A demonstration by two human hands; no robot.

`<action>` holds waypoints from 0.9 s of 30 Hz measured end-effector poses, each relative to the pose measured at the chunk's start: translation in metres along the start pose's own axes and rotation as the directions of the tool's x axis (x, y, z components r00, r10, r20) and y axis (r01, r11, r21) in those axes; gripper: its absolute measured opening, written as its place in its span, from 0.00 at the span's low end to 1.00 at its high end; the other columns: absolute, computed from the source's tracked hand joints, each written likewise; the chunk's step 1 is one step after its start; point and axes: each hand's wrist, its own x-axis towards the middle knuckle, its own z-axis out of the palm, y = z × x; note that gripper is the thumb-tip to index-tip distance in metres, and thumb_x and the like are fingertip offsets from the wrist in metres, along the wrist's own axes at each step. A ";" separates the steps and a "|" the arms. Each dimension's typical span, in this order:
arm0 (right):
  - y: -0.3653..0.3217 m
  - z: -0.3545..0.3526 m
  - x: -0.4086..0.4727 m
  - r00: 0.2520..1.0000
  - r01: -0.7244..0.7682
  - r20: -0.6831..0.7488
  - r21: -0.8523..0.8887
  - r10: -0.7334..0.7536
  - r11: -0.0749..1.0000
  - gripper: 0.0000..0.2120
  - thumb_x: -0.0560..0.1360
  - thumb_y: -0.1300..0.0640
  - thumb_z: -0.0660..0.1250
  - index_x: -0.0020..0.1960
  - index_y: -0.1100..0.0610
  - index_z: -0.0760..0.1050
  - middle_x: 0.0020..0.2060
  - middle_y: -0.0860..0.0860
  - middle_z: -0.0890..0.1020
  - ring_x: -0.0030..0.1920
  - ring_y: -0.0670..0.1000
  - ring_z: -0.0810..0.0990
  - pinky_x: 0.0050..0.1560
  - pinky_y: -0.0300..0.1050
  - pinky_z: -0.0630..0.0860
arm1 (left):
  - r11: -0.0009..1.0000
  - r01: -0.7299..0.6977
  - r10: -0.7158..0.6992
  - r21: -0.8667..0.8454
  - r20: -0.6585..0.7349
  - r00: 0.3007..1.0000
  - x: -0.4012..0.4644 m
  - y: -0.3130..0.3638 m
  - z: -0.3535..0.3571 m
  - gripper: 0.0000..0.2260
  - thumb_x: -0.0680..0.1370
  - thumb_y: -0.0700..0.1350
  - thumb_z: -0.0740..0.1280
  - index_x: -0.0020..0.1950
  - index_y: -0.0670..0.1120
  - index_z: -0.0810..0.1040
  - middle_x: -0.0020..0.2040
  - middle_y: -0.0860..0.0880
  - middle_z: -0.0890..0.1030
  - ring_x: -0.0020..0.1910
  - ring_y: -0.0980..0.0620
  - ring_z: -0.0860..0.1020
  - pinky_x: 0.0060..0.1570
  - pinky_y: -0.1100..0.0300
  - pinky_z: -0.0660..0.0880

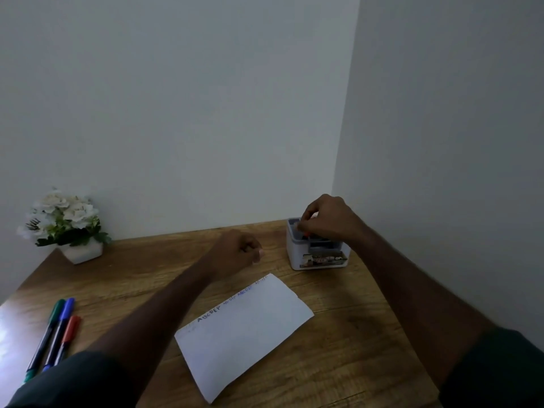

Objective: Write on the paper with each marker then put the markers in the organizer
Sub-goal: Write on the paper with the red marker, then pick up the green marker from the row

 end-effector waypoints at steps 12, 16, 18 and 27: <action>-0.109 0.057 -0.048 0.966 0.199 -0.162 -0.028 -0.201 0.980 0.07 0.72 0.50 0.69 0.41 0.52 0.82 0.40 0.49 0.83 0.40 0.49 0.78 0.36 0.37 0.69 | 0.993 0.065 -0.057 0.103 -0.079 0.995 -0.074 -0.008 -0.060 0.08 0.78 0.48 0.68 0.41 0.47 0.83 0.37 0.53 0.84 0.36 0.57 0.81 0.41 0.58 0.78; -0.157 0.116 -0.068 0.951 0.309 0.011 0.070 -0.310 0.949 0.06 0.71 0.51 0.69 0.38 0.53 0.79 0.38 0.48 0.82 0.40 0.49 0.80 0.38 0.41 0.72 | 0.976 0.116 -0.084 0.185 -0.171 0.982 -0.125 -0.032 -0.098 0.08 0.76 0.47 0.70 0.38 0.47 0.83 0.33 0.54 0.82 0.32 0.58 0.78 0.36 0.62 0.73; -0.181 0.142 -0.079 0.929 0.344 0.103 0.119 -0.356 0.931 0.06 0.71 0.52 0.69 0.39 0.53 0.80 0.37 0.48 0.82 0.38 0.48 0.79 0.38 0.45 0.77 | 0.955 0.175 -0.118 0.238 -0.236 0.965 -0.155 -0.046 -0.116 0.09 0.75 0.47 0.71 0.36 0.46 0.82 0.32 0.54 0.81 0.31 0.57 0.77 0.33 0.64 0.70; -0.273 0.209 -0.120 0.822 0.391 0.323 0.278 -0.469 0.877 0.08 0.67 0.48 0.72 0.41 0.52 0.79 0.38 0.48 0.81 0.39 0.48 0.80 0.36 0.46 0.77 | 0.908 0.404 -0.323 0.113 -0.424 0.846 -0.251 -0.105 -0.168 0.08 0.73 0.40 0.73 0.34 0.45 0.82 0.27 0.51 0.80 0.27 0.57 0.74 0.32 0.56 0.73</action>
